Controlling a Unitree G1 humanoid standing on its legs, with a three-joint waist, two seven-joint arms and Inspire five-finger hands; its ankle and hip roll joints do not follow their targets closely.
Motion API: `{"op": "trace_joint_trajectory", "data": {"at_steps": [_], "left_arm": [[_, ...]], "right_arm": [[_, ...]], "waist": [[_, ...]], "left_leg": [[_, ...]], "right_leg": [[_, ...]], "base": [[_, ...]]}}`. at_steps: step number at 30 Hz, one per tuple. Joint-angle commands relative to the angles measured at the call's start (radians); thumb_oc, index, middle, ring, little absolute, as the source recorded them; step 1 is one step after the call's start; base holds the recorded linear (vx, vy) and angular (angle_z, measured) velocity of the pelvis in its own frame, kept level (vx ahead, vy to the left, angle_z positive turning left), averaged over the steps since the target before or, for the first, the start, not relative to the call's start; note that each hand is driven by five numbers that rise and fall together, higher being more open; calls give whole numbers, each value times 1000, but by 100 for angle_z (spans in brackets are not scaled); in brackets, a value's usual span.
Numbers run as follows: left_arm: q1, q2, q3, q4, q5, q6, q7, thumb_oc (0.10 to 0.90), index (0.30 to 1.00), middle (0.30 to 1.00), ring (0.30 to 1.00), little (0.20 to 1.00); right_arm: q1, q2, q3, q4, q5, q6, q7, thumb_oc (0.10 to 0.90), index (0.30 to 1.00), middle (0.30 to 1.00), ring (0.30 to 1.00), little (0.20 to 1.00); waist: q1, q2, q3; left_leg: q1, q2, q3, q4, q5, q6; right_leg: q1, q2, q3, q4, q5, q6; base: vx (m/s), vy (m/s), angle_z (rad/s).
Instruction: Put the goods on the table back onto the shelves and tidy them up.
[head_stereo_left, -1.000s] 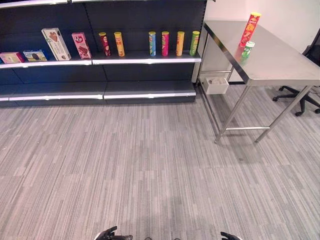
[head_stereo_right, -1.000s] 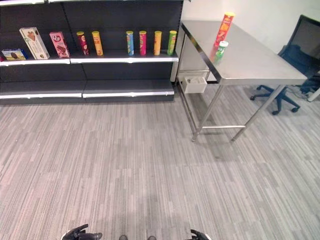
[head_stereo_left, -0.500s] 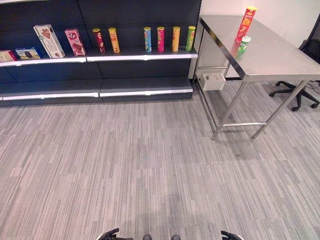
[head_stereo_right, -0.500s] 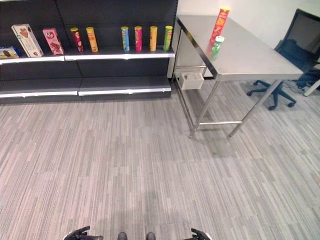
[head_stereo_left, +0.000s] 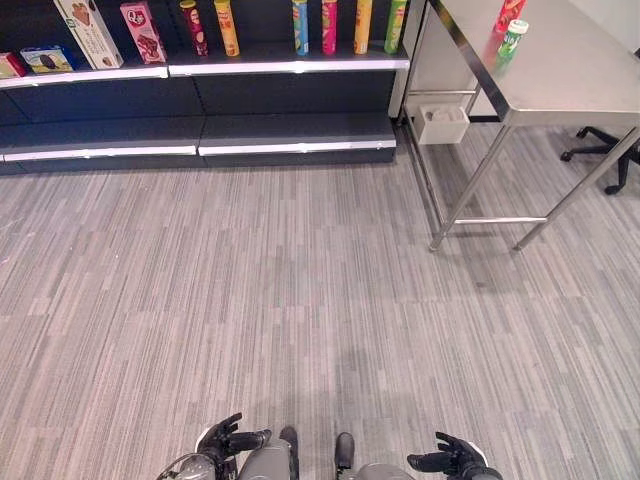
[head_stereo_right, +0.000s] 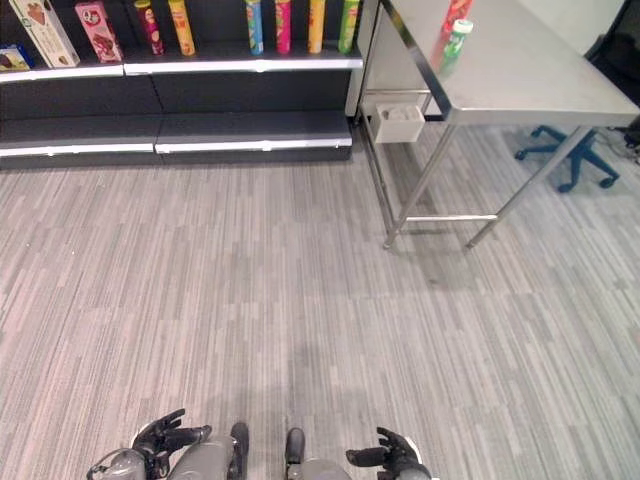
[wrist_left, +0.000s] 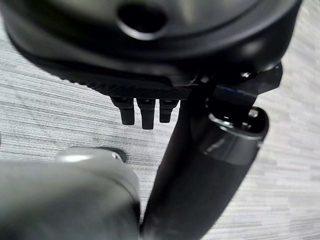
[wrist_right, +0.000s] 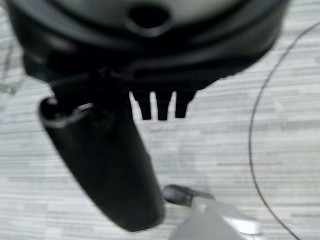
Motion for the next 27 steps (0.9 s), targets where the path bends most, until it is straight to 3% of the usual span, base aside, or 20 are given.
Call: {"op": "trace_joint_trajectory", "data": {"at_steps": [1, 4, 7, 8, 10, 11, 14, 17, 18, 19, 20, 22, 23, 24, 25, 27], "left_arm": [[67, 9, -46, -42, 4, -10, 11, 800, 900, 900, 900, 900], [67, 14, -40, -41, 14, -8, 14, 800, 900, 900, 900, 900], [85, 12, -19, -23, 14, -6, 11, 800, 900, 900, 900, 900], [92, 10, -17, -10, 22, -9, 12, 800, 900, 900, 900, 900], [92, 16, -13, -1, 37, -8, 9, 800, 900, 900, 900, 900], [91, 24, -9, 6, 44, -6, 6, 800, 900, 900, 900, 900], [85, 40, -16, 6, 69, -3, 2, 800, 900, 900, 900, 900], [57, 58, -26, -6, 71, -1, 9, 800, 900, 900, 900, 900], [51, 69, -37, -3, 100, 0, 16, 800, 900, 900, 900, 900], [44, 74, -44, -5, 103, 2, 12, 800, 900, 900, 900, 900], [40, 75, -50, -11, 107, -4, 14, 800, 900, 900, 900, 900], [26, 80, -62, -26, 113, -11, 12, 800, 900, 900, 900, 900], [9, 86, -78, -41, 124, -15, 14, 800, 900, 900, 900, 900], [-4, 91, -82, -55, 129, -17, 16, 800, 900, 900, 900, 900], [-19, 92, -79, -61, 152, -20, 12, 800, 900, 900, 900, 900], [-21, 90, -80, -68, 163, -21, 7, 800, 900, 900, 900, 900]], "right_arm": [[24, -89, 15, -59, 19, -32, -22, 800, 900, 900, 900, 900], [13, -89, 13, -66, 22, -33, -28, 800, 900, 900, 900, 900], [13, -81, 18, -69, 8, -29, -18, 800, 900, 900, 900, 900], [19, -75, 20, -66, -1, -31, -16, 800, 900, 900, 900, 900], [20, -67, 21, -68, -12, -27, -6, 800, 900, 900, 900, 900], [18, -59, 19, -66, -21, -23, 1, 800, 900, 900, 900, 900], [14, -56, 15, -41, -26, -20, 15, 800, 900, 900, 900, 900], [-3, -60, -8, -21, -4, -17, 5, 800, 900, 900, 900, 900], [-1, -57, -17, -27, 3, -20, -2, 800, 900, 900, 900, 900], [-2, -55, -20, -30, 4, -19, -3, 800, 900, 900, 900, 900], [-1, -54, -19, -30, 7, -20, -3, 800, 900, 900, 900, 900], [1, -60, -24, -25, 12, -22, -8, 800, 900, 900, 900, 900], [-1, -64, -30, -25, 18, -20, -12, 800, 900, 900, 900, 900], [0, -66, -39, -23, 27, -19, -19, 800, 900, 900, 900, 900], [11, -63, -49, -18, 24, -19, -19, 800, 900, 900, 900, 900], [17, -64, -55, -17, 20, -20, -22, 800, 900, 900, 900, 900]], "waist": [[36, 25, -45], [58, 32, -55], [76, 38, -87], [76, 44, -102], [78, 35, -129], [80, 21, -151], [79, 9, -155], [51, 27, -103], [31, 43, -87], [21, 69, -79], [7, 72, -70], [-20, 86, -54], [-52, 80, -35], [-75, 60, -32], [-108, 39, -31], [-117, 34, -34]], "left_leg": [[-131, 46, 24, -52, 105, 31], [-173, 56, 93, -176, 148, 20], [-160, 56, 95, -181, 149, 20], [-150, 58, 88, -181, 180, 23], [-120, 52, 104, -181, 213, 27], [-92, 33, 112, -177, 196, 46], [-37, -15, 130, -167, 136, 92], [36, -49, 123, -156, 80, 144], [81, -51, 123, -169, 58, 152], [108, -35, 122, -177, 46, 157], [129, -43, 122, -180, 35, 157], [170, -44, 103, -181, 4, 155], [218, -54, 92, -181, -34, 143], [259, -71, 87, -181, -71, 133], [334, -86, 84, -181, -132, 114], [370, -86, 85, -181, -163, 107]], "right_leg": [[103, -8, 27, 15, -130, 156], [159, -6, 68, 13, -161, 165], [192, -11, 115, 13, -177, 173], [208, -13, 131, 13, -188, 178], [222, -47, 142, 18, -196, 189], [202, -83, 149, 74, -185, 217], [119, -137, 158, 300, -71, 272], [-34, -156, 170, 641, 160, 273], [-87, -167, 153, 728, 183, 265], [-149, -168, 130, 770, 168, 252], [-182, -178, 103, 772, 137, 246], [-240, -177, 38, 686, 56, 228], [-276, -155, -6, 492, 22, 231], [-307, -134, -39, 297, 61, 255], [-342, -109, -120, 82, 143, 296], [-363, -106, -181, 19, 165, 311]], "base": [[344, 54, 10], [343, 73, 4], [425, 181, -61], [329, 178, -108], [522, 284, -100], [548, 306, -84], [361, 266, -58], [179, 261, 8], [205, 311, 38], [226, 263, 20], [224, 178, 3], [351, 82, 7], [595, -17, 16], [929, -101, 14], [823, -117, 5], [609, -102, 33]]}}
